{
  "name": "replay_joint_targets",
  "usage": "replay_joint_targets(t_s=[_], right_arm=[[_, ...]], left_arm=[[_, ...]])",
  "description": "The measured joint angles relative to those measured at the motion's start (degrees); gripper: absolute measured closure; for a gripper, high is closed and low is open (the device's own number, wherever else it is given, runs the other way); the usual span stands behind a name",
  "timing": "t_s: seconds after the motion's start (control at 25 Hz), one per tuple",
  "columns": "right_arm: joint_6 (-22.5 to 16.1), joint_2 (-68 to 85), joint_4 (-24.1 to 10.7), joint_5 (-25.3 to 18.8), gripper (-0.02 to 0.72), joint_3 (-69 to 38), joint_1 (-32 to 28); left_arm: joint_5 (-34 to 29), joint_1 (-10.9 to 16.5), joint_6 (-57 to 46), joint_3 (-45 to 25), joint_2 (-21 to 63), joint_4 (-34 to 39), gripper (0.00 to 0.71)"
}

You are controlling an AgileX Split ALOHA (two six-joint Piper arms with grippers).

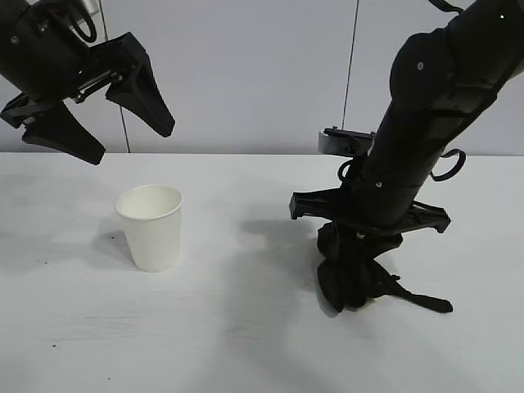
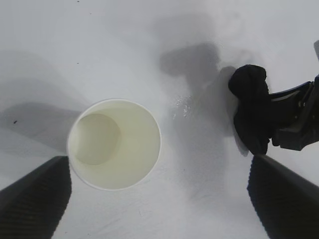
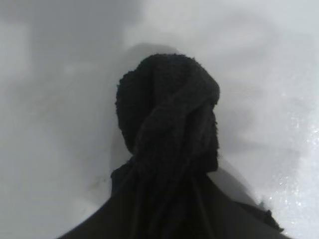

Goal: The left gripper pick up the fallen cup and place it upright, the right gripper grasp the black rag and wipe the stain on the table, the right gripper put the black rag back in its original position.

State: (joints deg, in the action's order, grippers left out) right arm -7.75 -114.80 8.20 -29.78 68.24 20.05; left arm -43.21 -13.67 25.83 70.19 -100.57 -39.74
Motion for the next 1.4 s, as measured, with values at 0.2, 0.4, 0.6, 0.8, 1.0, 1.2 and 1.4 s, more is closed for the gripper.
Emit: replay_joint_targets(t_s=[0.2, 0.4, 0.6, 0.8, 1.0, 1.2, 1.4], right_arm=[[0.1, 0.0, -0.4, -2.3, 0.535, 4.3, -3.5], [1.5, 0.0, -0.9, -8.9, 0.099, 9.1, -5.1], [1.6, 1.1, -0.3, -14.7, 0.019, 13.0, -5.1], [1.8, 7.2, 0.2, -16.5, 0.012, 13.3, -6.7], [1.8, 11.7, 0.0, -17.9, 0.010, 13.5, -7.8], [1.8, 11.8, 0.0, -18.5, 0.010, 13.5, -7.8], [1.8, 11.8, 0.1, -18.3, 0.010, 13.5, -7.8]], left_arm=[[1.9, 0.0, 0.0, 0.0, 0.0, 0.0, 0.016], [3.0, 0.1, 0.0, 0.0, 0.0, -0.3, 0.016], [2.9, 0.1, 0.0, 0.0, 0.0, -1.2, 0.016], [2.9, 0.1, 0.0, 0.0, 0.0, -1.2, 0.016], [2.9, 0.1, 0.0, 0.0, 0.0, -1.2, 0.016], [2.8, 0.1, 0.0, 0.0, 0.0, -1.2, 0.016], [2.8, 0.1, 0.0, 0.0, 0.0, -1.2, 0.016]])
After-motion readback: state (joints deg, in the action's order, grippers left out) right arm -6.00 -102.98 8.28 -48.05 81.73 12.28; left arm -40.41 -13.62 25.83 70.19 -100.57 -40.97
